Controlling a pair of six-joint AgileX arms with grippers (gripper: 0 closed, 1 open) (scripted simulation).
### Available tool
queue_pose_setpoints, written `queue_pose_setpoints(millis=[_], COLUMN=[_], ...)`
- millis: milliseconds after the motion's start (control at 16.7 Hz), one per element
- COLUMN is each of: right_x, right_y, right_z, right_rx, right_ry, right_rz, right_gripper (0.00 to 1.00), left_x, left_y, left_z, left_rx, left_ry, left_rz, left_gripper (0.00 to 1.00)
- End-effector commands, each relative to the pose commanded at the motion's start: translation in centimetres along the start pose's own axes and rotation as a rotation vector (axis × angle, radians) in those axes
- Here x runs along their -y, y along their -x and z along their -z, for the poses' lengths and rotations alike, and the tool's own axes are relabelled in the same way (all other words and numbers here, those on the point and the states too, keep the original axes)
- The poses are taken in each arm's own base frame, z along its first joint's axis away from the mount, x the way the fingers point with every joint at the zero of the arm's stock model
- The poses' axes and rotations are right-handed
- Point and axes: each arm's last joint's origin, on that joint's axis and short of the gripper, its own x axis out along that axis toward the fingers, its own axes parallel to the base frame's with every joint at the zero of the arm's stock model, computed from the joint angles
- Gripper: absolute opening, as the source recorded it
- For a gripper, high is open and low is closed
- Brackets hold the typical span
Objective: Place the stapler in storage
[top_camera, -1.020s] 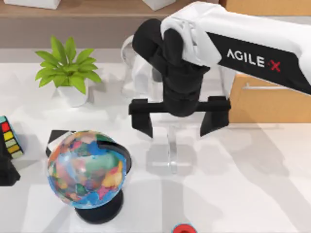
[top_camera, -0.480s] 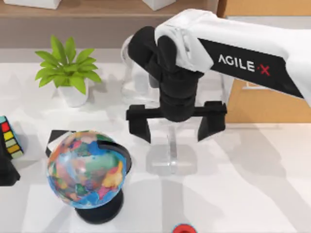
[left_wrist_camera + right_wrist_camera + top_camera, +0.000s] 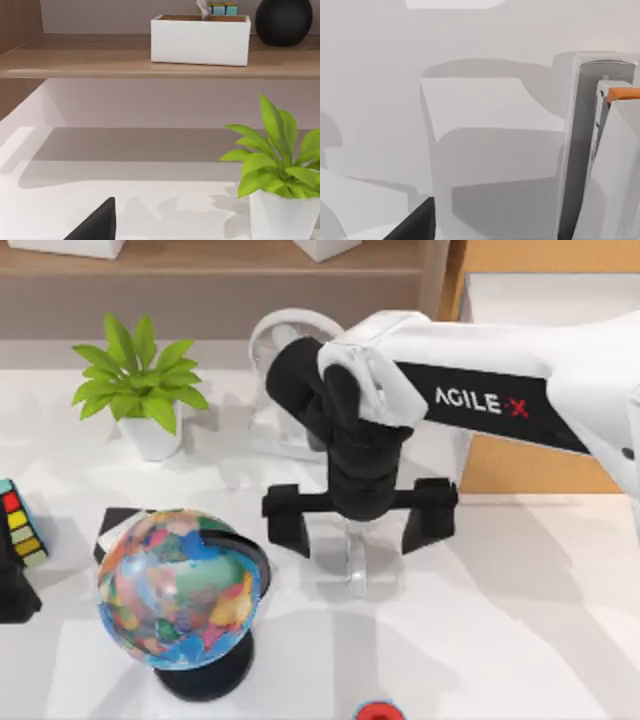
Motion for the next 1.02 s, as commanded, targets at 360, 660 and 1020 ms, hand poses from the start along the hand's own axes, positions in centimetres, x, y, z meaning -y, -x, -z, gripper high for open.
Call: queue_pose_setpoints(millis=[360,660,1020], right_x=[0.0,0.0,0.0], right_y=[0.0,0.0,0.0], right_z=[0.0,0.0,0.0], right_rx=[0.0,0.0,0.0], right_ry=[0.0,0.0,0.0], right_rz=[0.0,0.0,0.0], right_gripper=[0.62,0.25,0.0], left_x=[0.0,0.0,0.0], left_y=[0.0,0.0,0.0], left_z=[0.0,0.0,0.0], left_rx=[0.0,0.0,0.0], left_ry=[0.0,0.0,0.0], left_rz=[0.0,0.0,0.0], left_gripper=[1.0,1.0,1.0])
